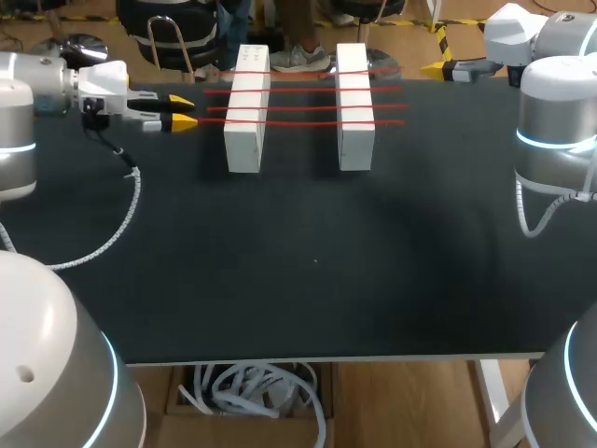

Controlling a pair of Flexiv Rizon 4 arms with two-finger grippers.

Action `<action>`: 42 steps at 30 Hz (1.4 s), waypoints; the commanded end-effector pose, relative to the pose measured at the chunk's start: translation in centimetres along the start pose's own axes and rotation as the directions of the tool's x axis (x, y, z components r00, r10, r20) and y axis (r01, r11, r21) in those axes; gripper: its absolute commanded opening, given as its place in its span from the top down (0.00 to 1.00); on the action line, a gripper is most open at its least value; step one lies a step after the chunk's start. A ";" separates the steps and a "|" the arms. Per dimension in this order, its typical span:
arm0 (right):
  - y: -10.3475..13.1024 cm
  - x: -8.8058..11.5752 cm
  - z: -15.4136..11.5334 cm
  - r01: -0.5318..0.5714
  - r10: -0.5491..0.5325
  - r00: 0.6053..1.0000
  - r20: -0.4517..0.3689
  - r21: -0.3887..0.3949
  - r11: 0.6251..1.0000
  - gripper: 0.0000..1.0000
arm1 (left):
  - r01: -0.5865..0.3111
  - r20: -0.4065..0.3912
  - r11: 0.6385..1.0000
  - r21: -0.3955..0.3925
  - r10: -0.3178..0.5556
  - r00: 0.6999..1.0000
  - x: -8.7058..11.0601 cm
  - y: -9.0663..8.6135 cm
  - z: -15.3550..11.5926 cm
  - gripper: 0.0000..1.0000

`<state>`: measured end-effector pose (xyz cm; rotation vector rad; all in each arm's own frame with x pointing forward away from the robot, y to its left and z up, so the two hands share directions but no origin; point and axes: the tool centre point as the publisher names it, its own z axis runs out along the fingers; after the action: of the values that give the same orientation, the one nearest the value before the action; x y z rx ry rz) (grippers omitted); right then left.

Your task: Grab the tape and strap the tape.

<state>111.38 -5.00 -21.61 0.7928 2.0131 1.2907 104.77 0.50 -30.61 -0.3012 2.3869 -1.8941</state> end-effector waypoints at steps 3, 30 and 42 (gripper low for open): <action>0.0 0.0 0.0 0.000 0.000 1.000 0.000 0.000 1.000 0.00 | 0.000 -0.015 1.000 0.012 0.000 1.000 -0.3 0.7 0.3 0.77; 0.0 0.0 0.0 0.000 0.000 1.000 0.000 0.000 1.000 0.00 | 0.022 -0.041 0.999 0.049 -0.020 0.999 -0.3 0.8 2.2 0.67; 0.0 0.0 0.0 0.000 0.000 1.000 0.000 0.000 1.000 0.00 | 0.023 -0.061 0.998 0.052 -0.020 0.998 -0.3 0.9 2.0 0.71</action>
<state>111.38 -5.00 -21.61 0.7928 2.0131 1.2907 105.09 -1.33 -31.75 -0.2789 2.3734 -1.9866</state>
